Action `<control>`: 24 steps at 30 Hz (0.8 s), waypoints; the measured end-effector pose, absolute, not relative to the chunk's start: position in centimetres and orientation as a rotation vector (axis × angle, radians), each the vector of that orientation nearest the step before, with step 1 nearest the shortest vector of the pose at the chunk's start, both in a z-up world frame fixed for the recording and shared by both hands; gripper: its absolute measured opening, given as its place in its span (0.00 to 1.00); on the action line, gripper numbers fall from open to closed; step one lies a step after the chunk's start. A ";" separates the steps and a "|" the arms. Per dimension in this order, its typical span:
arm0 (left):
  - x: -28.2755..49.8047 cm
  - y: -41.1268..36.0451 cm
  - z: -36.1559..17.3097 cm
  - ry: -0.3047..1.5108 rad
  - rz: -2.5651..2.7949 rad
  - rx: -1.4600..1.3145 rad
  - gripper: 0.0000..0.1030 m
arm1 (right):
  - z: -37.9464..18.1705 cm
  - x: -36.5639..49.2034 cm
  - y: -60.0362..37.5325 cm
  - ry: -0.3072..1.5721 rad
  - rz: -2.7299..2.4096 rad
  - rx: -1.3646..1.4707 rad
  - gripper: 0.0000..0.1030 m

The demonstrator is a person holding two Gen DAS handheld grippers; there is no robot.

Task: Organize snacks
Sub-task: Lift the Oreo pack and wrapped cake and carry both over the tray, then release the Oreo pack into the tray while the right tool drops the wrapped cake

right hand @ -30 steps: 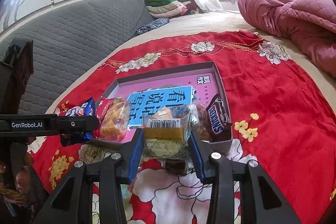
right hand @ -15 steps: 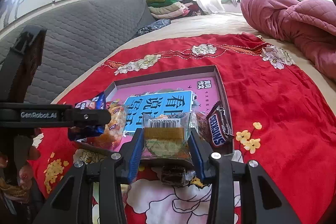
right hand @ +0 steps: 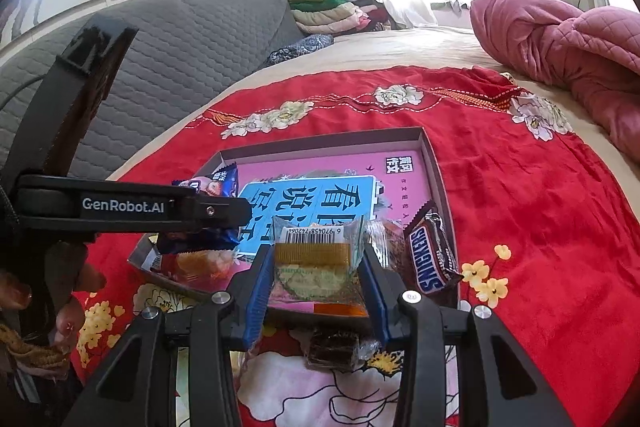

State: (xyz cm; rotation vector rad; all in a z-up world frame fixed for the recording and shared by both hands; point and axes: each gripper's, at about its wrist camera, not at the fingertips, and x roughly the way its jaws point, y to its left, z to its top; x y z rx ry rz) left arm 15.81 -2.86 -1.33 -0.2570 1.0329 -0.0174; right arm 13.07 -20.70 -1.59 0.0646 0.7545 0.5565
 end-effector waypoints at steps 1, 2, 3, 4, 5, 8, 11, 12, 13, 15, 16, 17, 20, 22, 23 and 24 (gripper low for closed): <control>15.9 -2.9 -1.4 1.034 -0.018 -0.258 0.59 | -1.7 13.1 -20.6 0.755 0.556 0.062 0.41; 16.0 -2.9 -1.5 1.035 -0.018 -0.257 0.59 | -1.7 13.2 -20.6 0.756 0.556 0.061 0.41; 16.0 -2.9 -1.6 1.038 -0.019 -0.255 0.59 | -1.8 13.2 -20.6 0.757 0.556 0.060 0.41; 16.1 -2.9 -1.7 1.040 -0.021 -0.258 0.59 | -1.9 13.2 -20.5 0.758 0.554 0.059 0.41; 16.2 -2.9 -1.8 1.042 -0.021 -0.259 0.59 | -1.9 13.3 -20.5 0.758 0.554 0.059 0.41; 16.3 -2.9 -2.1 1.047 -0.020 -0.261 0.59 | -2.0 13.4 -20.4 0.757 0.555 0.056 0.41; 16.5 -2.8 -2.3 1.050 -0.018 -0.267 0.59 | -2.1 13.5 -20.3 0.758 0.556 0.047 0.41; 16.6 -2.8 -2.3 1.050 -0.019 -0.268 0.59 | -2.2 13.5 -20.2 0.759 0.557 0.042 0.41; 16.6 -2.8 -2.3 1.049 -0.021 -0.268 0.59 | -2.3 13.5 -20.0 0.761 0.561 0.036 0.41; 16.7 -2.9 -2.4 1.048 -0.023 -0.268 0.59 | -2.5 13.6 -19.7 0.764 0.565 0.023 0.41; 16.8 -2.8 -2.4 1.049 -0.024 -0.271 0.59 | -2.5 13.5 -19.6 0.765 0.568 0.017 0.41; 16.8 -2.9 -2.4 1.050 -0.025 -0.273 0.59 | -2.6 13.5 -19.4 0.766 0.570 0.010 0.41; 17.0 -2.9 -2.3 1.036 -0.033 -0.268 0.59 | -2.7 13.4 -19.0 0.759 0.574 -0.009 0.41; 17.0 -3.1 -2.3 1.035 -0.041 -0.263 0.59 | -2.8 13.3 -18.8 0.761 0.578 -0.017 0.41; 17.1 -3.1 -2.3 1.038 -0.041 -0.264 0.59 | -2.8 13.3 -18.7 0.761 0.579 -0.022 0.41; 17.2 -3.1 -2.4 1.042 -0.042 -0.266 0.59 | -2.9 13.2 -18.6 0.761 0.581 -0.028 0.41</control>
